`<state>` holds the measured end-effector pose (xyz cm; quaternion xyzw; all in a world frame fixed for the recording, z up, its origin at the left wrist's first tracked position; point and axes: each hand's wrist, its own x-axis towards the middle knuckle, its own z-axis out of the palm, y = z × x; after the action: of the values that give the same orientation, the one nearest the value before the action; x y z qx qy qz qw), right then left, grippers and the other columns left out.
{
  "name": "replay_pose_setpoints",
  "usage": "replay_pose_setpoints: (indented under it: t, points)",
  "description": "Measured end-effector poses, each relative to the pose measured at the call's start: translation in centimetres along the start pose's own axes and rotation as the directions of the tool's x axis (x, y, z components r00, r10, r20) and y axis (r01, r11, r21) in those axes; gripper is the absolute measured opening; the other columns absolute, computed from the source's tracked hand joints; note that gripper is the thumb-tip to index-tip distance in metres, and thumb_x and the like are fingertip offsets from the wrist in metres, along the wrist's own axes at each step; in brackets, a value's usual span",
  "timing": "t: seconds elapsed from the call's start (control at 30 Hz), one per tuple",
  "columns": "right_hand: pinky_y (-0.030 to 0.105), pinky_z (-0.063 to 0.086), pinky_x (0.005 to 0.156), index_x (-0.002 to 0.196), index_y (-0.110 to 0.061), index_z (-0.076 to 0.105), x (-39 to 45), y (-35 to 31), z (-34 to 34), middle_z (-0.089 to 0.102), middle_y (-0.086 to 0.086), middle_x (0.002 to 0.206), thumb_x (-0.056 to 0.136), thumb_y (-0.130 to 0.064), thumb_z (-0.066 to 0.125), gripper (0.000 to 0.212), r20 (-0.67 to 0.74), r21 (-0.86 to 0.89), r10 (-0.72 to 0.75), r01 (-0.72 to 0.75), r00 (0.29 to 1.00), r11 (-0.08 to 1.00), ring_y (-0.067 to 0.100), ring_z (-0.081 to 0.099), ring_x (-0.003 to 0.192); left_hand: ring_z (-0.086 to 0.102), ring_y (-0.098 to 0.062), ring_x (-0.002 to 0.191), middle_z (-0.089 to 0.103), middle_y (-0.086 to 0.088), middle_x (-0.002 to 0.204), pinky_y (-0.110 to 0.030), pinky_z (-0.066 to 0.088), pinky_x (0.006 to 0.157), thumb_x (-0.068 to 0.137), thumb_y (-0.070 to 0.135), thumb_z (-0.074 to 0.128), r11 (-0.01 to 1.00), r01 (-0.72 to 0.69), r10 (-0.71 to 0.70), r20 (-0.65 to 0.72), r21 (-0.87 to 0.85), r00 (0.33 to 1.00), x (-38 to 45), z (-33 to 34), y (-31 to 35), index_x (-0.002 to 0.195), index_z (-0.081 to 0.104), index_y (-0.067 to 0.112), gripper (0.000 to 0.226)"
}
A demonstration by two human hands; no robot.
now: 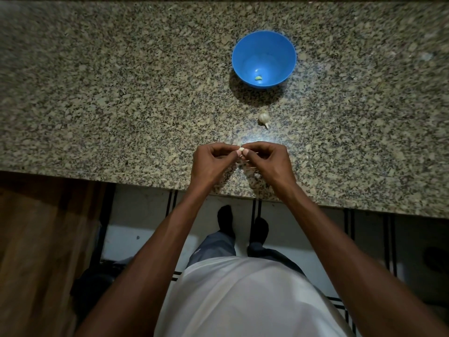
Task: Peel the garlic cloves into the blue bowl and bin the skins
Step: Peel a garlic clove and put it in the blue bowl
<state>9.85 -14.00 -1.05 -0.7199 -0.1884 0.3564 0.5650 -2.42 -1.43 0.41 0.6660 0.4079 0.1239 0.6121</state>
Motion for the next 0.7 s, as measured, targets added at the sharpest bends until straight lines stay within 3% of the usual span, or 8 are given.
replay_pose_setpoints:
  t: [0.33, 0.53, 0.7]
  points:
    - [0.034, 0.065, 0.086, 0.108, -0.014, 0.083, -0.5, -0.3, -0.1, 0.081, -0.003, 0.099, 0.094, -0.021, 0.079, 0.016, -0.023, -0.179, -0.079, 0.073, 0.997, 0.981, 0.005, 0.077, 0.091, 0.079, -0.023, 0.089, 0.081, -0.011, 0.095, -0.027, 0.063, 0.078, 0.089, 0.007, 0.081, 0.999, 0.024, -0.019, 0.117, -0.041, 0.993, -0.2, -1.1, 0.9, 0.107, 0.079, 0.0, 0.02]
    - [0.039, 0.065, 0.086, 0.108, -0.011, 0.083, -0.8, 0.0, 0.0, 0.082, -0.003, 0.096, 0.095, -0.02, 0.078, 0.016, -0.042, -0.073, -0.062, 0.059, 0.997, 0.996, 0.01, 0.079, 0.091, 0.079, -0.019, 0.084, 0.08, -0.007, 0.091, -0.039, 0.066, 0.08, 0.089, 0.017, 0.083, 0.992, -0.008, 0.002, 0.05, 0.122, 0.999, 0.6, -0.3, 0.5, 0.103, 0.08, 0.005, 0.019]
    - [0.043, 0.065, 0.089, 0.111, -0.004, 0.08, -0.9, 0.2, 0.2, 0.082, 0.007, 0.1, 0.093, -0.016, 0.08, 0.022, -0.029, 0.11, 0.05, -0.047, 0.998, 0.993, 0.02, 0.079, 0.095, 0.075, -0.009, 0.086, 0.077, 0.003, 0.09, -0.033, 0.065, 0.08, 0.095, 0.022, 0.076, 0.973, -0.074, 0.074, 0.007, 0.22, 0.997, 0.5, 0.5, 0.0, 0.099, 0.077, 0.014, 0.009]
